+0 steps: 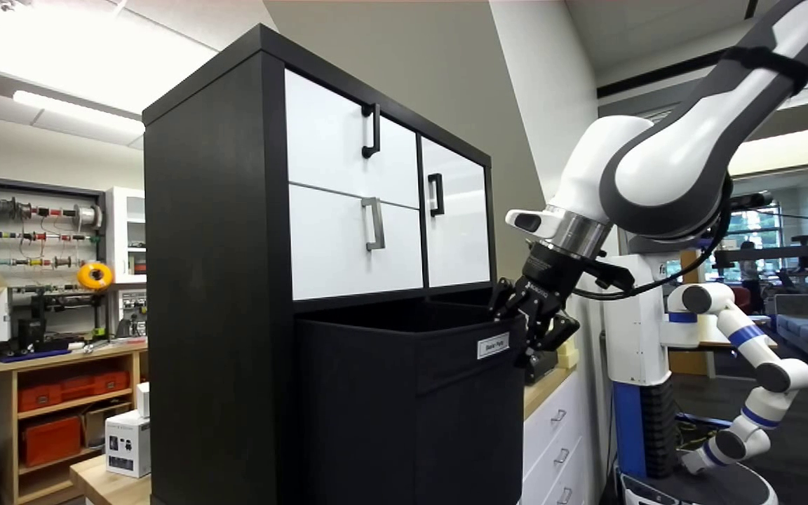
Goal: Pull the black box out of the bottom of the black cabinet
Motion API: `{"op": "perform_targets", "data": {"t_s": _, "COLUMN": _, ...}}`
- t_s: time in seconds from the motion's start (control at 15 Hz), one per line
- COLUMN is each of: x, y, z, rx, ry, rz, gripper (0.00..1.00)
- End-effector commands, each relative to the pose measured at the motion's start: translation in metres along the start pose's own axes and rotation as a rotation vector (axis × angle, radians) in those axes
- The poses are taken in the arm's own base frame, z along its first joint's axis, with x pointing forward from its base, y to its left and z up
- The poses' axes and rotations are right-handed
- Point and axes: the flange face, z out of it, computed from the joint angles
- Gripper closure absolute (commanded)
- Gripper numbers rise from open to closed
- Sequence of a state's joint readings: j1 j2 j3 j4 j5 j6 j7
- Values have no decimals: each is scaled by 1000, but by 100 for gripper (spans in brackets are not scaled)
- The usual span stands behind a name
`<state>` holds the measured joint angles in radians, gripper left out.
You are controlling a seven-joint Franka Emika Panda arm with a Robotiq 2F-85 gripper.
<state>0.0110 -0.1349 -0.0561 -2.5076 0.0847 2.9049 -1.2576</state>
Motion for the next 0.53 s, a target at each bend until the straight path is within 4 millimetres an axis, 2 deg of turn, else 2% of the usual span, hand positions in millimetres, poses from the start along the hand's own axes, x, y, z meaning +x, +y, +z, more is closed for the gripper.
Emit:
{"op": "perform_targets", "data": {"t_s": 0.0, "x": -8, "y": -6, "z": -19, "rx": -15, "ry": -33, "rz": 0, "gripper": 19}}
{"op": "perform_targets", "data": {"t_s": 0.2, "x": -1, "y": 2, "z": -32, "rx": -61, "ry": -47, "rz": -46, "gripper": 3}}
{"op": "perform_targets", "data": {"t_s": 0.47, "x": 6, "y": 14, "z": -53, "rx": -122, "ry": -58, "rz": -71, "gripper": 0}}
